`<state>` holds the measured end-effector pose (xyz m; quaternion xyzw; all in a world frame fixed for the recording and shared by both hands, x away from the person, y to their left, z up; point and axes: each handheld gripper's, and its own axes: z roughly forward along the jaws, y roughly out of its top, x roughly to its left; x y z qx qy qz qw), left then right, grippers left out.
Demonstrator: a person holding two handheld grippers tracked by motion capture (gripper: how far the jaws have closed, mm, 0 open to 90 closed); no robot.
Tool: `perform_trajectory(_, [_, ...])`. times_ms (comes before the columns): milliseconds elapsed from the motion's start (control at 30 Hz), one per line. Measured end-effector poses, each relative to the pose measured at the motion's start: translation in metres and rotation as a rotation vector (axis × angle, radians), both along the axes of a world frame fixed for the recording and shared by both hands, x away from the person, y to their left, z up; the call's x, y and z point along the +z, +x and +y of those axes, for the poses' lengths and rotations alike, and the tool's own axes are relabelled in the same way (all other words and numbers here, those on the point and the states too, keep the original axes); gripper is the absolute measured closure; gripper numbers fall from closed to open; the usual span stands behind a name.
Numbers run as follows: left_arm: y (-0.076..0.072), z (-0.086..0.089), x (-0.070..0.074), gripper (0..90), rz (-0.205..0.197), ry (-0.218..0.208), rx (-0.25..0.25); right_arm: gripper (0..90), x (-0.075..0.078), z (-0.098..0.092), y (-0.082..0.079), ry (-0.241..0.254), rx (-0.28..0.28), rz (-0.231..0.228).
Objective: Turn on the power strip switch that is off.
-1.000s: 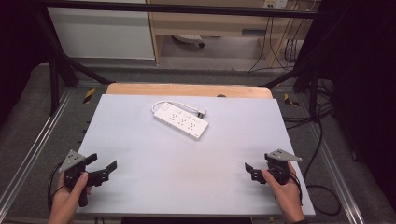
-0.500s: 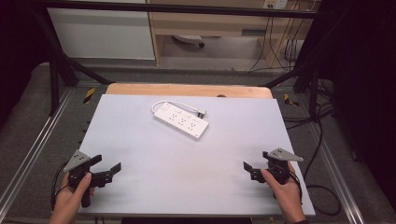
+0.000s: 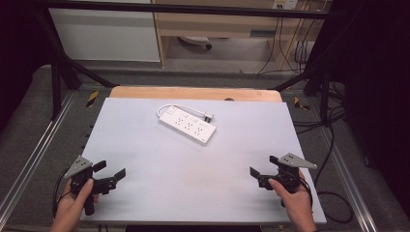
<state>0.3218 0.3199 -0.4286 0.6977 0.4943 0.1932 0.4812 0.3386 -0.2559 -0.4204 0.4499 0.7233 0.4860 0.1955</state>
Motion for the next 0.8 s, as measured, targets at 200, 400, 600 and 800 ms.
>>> perform_trajectory(200, [0.0,-0.001,0.0,8.6,0.001,-0.003,-0.004,5.1,0.011,0.006,-0.003,-0.008,0.009,-0.014])
perform_trajectory(400, [-0.001,-0.001,-0.002,8.2,0.011,0.003,-0.006,4.6,0.026,0.013,0.0,-0.004,0.01,-0.042])
perform_trajectory(600, [0.0,-0.002,-0.002,8.1,0.009,0.013,-0.011,5.1,0.037,0.018,0.008,-0.007,0.03,-0.05])
perform_trajectory(800, [0.003,-0.007,-0.004,8.2,0.013,0.004,-0.043,5.3,0.043,0.021,0.019,-0.026,0.042,-0.044])
